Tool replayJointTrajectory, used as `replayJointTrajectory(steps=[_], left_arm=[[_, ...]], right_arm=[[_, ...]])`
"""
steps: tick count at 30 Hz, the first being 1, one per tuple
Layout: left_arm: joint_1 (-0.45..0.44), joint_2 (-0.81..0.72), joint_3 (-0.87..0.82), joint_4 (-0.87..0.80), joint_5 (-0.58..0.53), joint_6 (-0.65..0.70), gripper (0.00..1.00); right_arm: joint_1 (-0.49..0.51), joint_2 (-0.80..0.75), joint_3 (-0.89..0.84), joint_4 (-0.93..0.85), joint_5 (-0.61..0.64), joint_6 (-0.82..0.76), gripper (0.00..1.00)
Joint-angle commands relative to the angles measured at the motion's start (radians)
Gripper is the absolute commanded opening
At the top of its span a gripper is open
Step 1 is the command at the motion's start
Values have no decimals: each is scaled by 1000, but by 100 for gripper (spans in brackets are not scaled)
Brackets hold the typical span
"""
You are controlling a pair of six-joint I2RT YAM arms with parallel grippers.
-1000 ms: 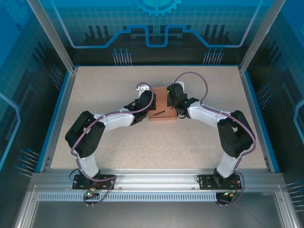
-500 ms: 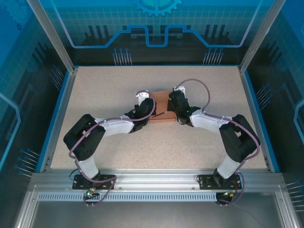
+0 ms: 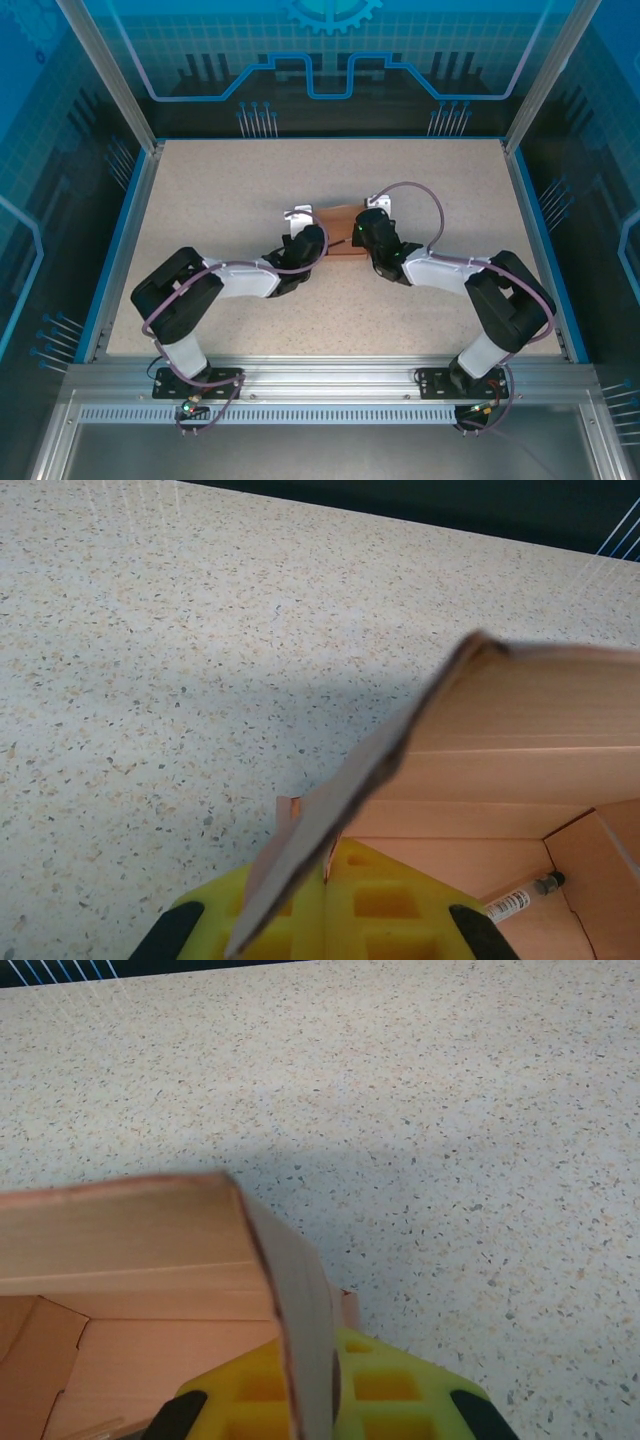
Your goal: Fold the paper box
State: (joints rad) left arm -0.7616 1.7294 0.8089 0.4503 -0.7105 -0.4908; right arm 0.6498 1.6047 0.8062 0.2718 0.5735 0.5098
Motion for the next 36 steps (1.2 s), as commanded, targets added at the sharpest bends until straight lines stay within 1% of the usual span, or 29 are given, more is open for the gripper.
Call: replayJointTrajectory(steps=[1, 7, 11, 20, 25, 33, 36], left_arm=[[-17, 1, -61, -55, 20, 10, 0], [-29, -2, -92, -27, 2, 19, 0], [-34, 1, -97, -22, -1, 18, 0], [-46, 4, -110, -15, -10, 7, 0], [-49, -1, -116, -14, -16, 6, 1], [-53, -19, -167, 4, -23, -5, 2], [-54, -31, -181, 4, -26, -9, 3]], right_arm=[[29, -14, -43, -8, 15, 31, 0], [41, -24, -70, -10, 35, 90, 0], [45, -35, -71, -59, 38, 163, 0], [62, -37, -79, -104, 42, 245, 0], [76, -29, -96, -101, 64, 246, 0], [83, -28, -178, -15, 92, 181, 0], [89, -29, -190, -8, 103, 175, 0]])
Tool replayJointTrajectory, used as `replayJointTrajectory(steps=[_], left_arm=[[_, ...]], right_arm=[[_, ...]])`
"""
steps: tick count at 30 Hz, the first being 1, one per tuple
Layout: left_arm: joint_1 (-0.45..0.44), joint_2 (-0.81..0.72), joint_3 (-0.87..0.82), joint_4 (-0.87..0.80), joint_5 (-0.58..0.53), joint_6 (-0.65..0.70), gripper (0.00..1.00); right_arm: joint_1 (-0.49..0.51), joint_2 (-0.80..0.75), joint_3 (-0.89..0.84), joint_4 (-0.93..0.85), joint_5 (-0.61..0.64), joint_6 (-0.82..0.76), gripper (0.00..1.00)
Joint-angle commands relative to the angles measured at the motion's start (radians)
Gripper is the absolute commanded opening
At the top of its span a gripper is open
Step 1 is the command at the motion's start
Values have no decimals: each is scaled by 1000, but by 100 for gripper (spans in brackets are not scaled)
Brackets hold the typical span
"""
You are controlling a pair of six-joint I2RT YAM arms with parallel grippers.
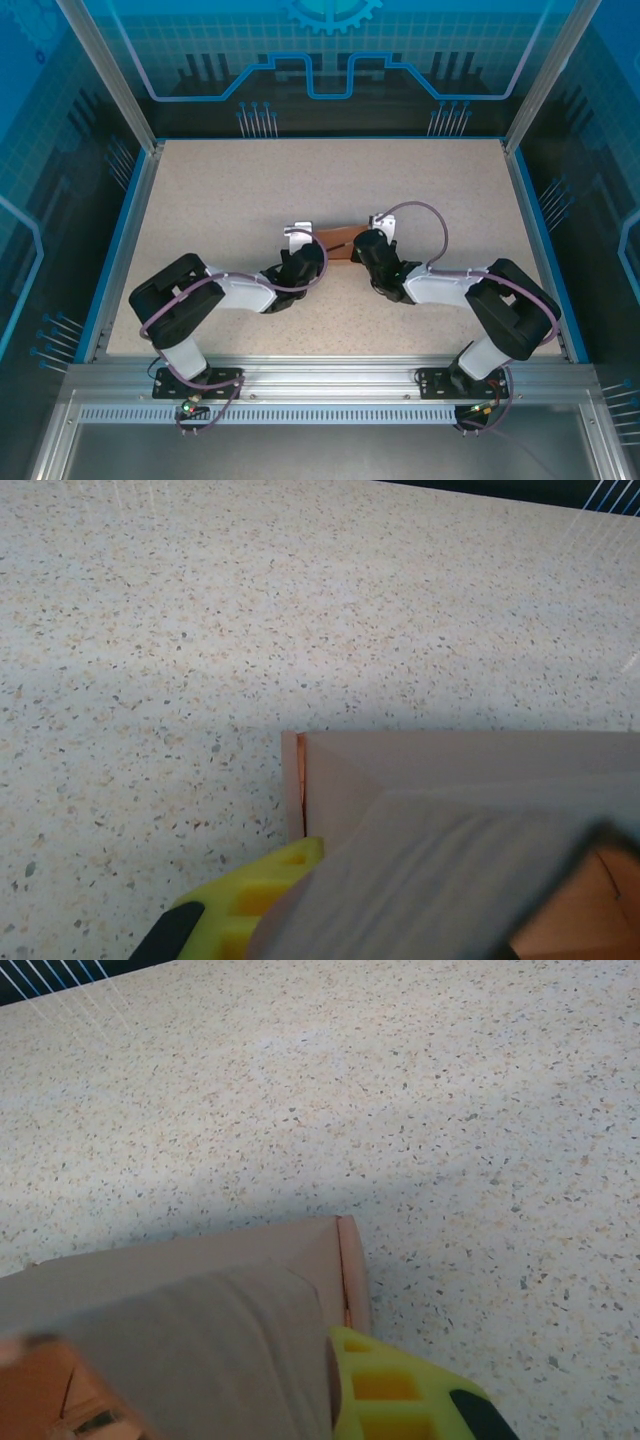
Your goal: Fold the paper box
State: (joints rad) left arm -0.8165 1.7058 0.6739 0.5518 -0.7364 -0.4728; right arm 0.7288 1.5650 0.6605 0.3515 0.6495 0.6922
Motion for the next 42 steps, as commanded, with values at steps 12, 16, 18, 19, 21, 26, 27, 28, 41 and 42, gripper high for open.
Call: replayJointTrajectory(steps=[12, 16, 18, 19, 21, 26, 27, 28, 41, 42], left_arm=[[2, -61, -53, -108, -6, -15, 13], [2, -77, -55, -115, -2, -17, 21], [2, -87, -61, -118, -1, -20, 26], [2, -94, -64, -119, 0, -21, 29], [2, -107, -69, -123, 4, -21, 37], [2, -144, -79, -138, 32, -22, 47], [2, -150, -80, -140, 36, -21, 48], [2, -157, -80, -147, 42, -20, 49], [2, -325, -102, -287, 164, 30, 61], [2, -336, -105, -291, 174, 37, 62]], right_arm=[[43, 7, -61, -87, 95, -31, 0], [47, 15, -52, -97, 105, -33, 0], [48, 17, -53, -98, 106, -33, 0], [49, 17, -52, -97, 108, -33, 0], [49, 17, -50, -100, 109, -34, 0], [53, 18, -45, -105, 115, -33, 0], [55, 18, -44, -106, 117, -34, 0], [55, 18, -42, -109, 117, -34, 0], [68, 10, -24, -133, 134, -37, 0], [68, 10, -21, -135, 136, -38, 0]])
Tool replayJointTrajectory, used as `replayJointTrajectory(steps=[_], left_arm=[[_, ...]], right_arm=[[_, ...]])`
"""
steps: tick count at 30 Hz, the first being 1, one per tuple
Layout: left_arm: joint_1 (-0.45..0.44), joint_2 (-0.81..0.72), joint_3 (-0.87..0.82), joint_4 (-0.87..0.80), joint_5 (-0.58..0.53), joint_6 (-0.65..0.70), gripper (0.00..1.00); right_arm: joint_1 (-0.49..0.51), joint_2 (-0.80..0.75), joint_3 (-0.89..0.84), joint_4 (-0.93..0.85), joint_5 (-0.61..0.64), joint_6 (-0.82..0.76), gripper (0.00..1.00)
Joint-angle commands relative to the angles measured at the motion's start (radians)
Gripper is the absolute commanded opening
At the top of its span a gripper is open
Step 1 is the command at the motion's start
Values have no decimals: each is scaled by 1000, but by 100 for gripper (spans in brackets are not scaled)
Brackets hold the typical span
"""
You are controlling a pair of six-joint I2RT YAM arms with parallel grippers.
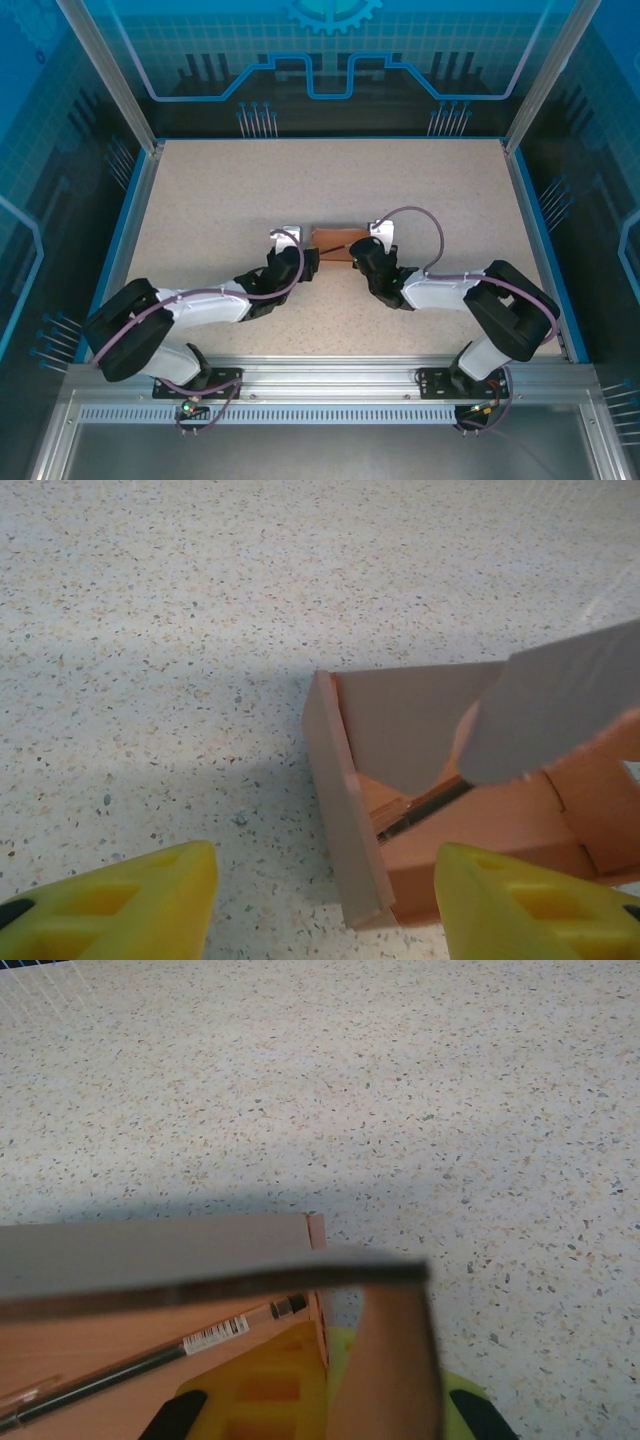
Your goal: Fold the paper box
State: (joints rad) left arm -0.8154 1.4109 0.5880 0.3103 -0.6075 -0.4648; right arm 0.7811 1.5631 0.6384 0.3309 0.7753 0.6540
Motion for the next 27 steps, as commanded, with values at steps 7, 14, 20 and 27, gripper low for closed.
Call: replayJointTrajectory(steps=[7, 14, 20, 27], left_arm=[[1, -146, -27, -83, 138, 97, 66], [1, -295, 18, -152, 247, 189, 67], [40, -324, 128, -220, 282, 188, 70], [210, -125, 380, -389, 521, 106, 68]], right_arm=[[21, 11, 15, -131, 15, -8, 0], [24, 14, 24, -134, 19, -13, 0], [26, 15, 26, -133, 21, -16, 0], [26, 17, 30, -133, 22, -26, 0]])
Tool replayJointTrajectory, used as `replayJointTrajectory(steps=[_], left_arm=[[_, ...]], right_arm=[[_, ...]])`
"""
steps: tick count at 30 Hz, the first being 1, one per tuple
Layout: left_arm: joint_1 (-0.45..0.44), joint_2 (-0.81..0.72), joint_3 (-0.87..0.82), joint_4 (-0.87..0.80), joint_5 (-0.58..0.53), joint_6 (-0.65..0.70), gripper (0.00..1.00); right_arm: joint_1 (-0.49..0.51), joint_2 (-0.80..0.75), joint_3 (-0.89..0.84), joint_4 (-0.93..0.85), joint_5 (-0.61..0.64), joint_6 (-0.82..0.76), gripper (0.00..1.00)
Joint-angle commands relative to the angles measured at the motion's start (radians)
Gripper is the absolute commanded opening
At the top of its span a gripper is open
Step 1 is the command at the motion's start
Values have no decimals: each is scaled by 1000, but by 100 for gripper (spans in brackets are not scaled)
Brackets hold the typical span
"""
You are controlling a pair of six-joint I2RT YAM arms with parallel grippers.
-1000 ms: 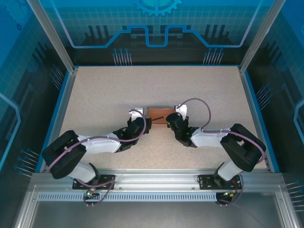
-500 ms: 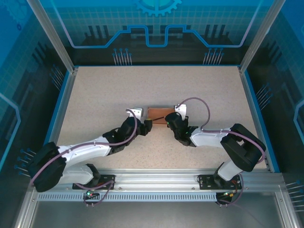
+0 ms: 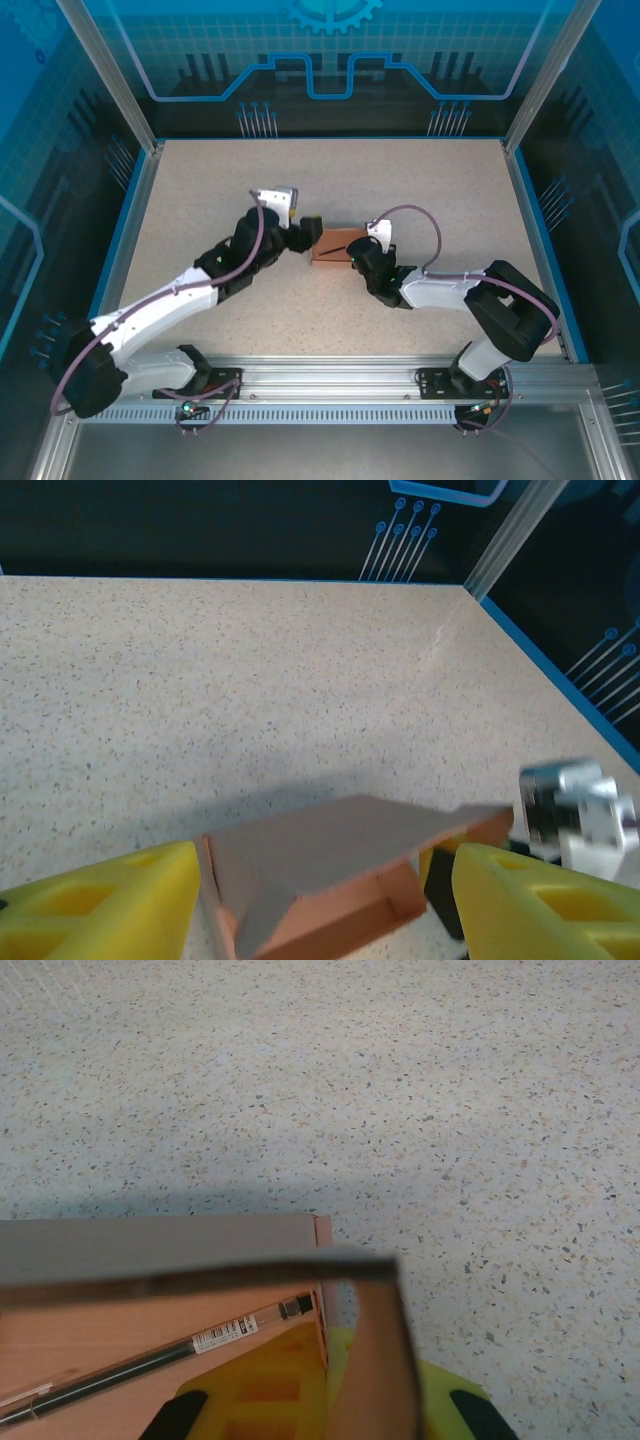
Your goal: Fold the paper box
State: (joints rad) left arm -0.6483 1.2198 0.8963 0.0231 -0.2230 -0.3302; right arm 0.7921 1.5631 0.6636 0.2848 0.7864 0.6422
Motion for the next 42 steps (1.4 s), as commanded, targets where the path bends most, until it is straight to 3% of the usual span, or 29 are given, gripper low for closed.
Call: replayJointTrajectory(steps=[1, 10, 20, 28, 42], left_arm=[[58, 104, 112, -127, 168, -24, 68], [109, 405, 407, -281, 424, -4, 59], [108, 536, 468, -324, 582, -39, 55], [101, 553, 425, -313, 599, -56, 54], [89, 567, 368, -269, 588, -77, 54]], right_arm=[[15, 18, 5, -87, 11, -15, 0], [15, 29, 11, -93, 19, -19, 0], [15, 38, 20, -98, 26, -26, 0], [14, 45, 28, -105, 28, -30, 2], [19, -6, -2, -143, 4, -64, 20]])
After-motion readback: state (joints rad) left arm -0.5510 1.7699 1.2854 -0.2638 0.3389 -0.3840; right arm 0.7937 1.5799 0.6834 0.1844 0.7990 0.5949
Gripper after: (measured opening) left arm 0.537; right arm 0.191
